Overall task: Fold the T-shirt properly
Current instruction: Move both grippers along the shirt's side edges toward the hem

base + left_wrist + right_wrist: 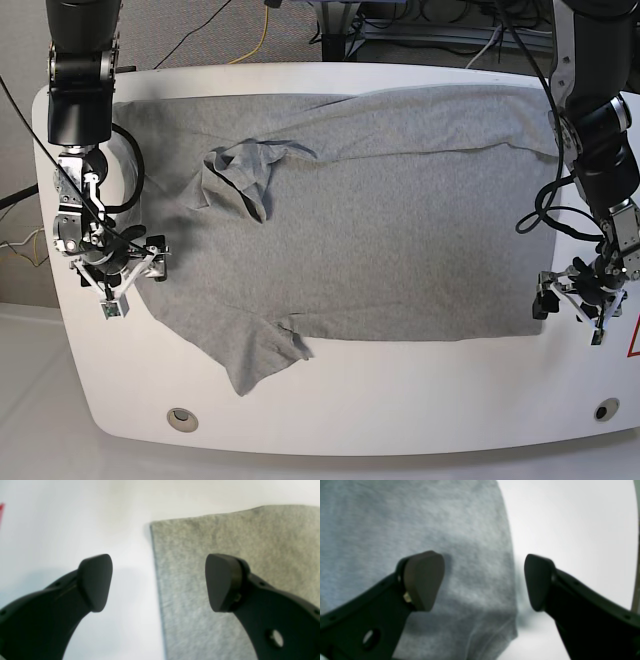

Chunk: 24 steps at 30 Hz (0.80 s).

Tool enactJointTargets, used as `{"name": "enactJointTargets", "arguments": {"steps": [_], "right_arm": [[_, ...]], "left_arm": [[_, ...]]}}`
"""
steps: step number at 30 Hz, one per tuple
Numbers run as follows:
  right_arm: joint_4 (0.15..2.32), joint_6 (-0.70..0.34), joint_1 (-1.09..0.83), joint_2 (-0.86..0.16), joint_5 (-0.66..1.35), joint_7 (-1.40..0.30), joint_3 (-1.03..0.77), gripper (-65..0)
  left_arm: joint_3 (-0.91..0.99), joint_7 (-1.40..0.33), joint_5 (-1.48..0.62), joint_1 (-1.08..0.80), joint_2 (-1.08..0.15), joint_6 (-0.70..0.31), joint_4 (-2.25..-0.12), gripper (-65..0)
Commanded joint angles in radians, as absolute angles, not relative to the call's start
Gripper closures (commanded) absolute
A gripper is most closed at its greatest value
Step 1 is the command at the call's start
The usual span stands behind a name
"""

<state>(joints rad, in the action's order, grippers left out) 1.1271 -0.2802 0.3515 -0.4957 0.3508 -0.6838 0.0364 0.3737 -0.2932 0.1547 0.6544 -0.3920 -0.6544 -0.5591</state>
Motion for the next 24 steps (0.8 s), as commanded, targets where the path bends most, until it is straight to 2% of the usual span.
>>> {"name": "enactJointTargets", "arguments": {"steps": [1,10,15,24], "right_arm": [[1.147,-0.277,0.377,-0.519,0.355,-0.661,0.028,-51.1],[1.147,-0.277,0.375,-0.545,0.355,-0.662,0.028,-51.1],[1.147,-0.277,0.375,-0.547,0.355,-0.665,0.028,-51.1],[1.147,-0.277,0.372,-0.547,0.355,-0.665,0.028,-51.1]], "left_arm": [[0.378,-0.232,0.136,0.699,-0.41,-0.653,-0.529,-55.7],[0.389,-0.119,0.134,0.704,-0.41,-0.648,-0.406,-55.7],[0.466,-0.117,0.134,0.688,-0.421,-0.601,-0.404,-55.7],[0.503,-0.116,0.134,0.662,-0.455,-0.601,-0.404,-55.7]]}}
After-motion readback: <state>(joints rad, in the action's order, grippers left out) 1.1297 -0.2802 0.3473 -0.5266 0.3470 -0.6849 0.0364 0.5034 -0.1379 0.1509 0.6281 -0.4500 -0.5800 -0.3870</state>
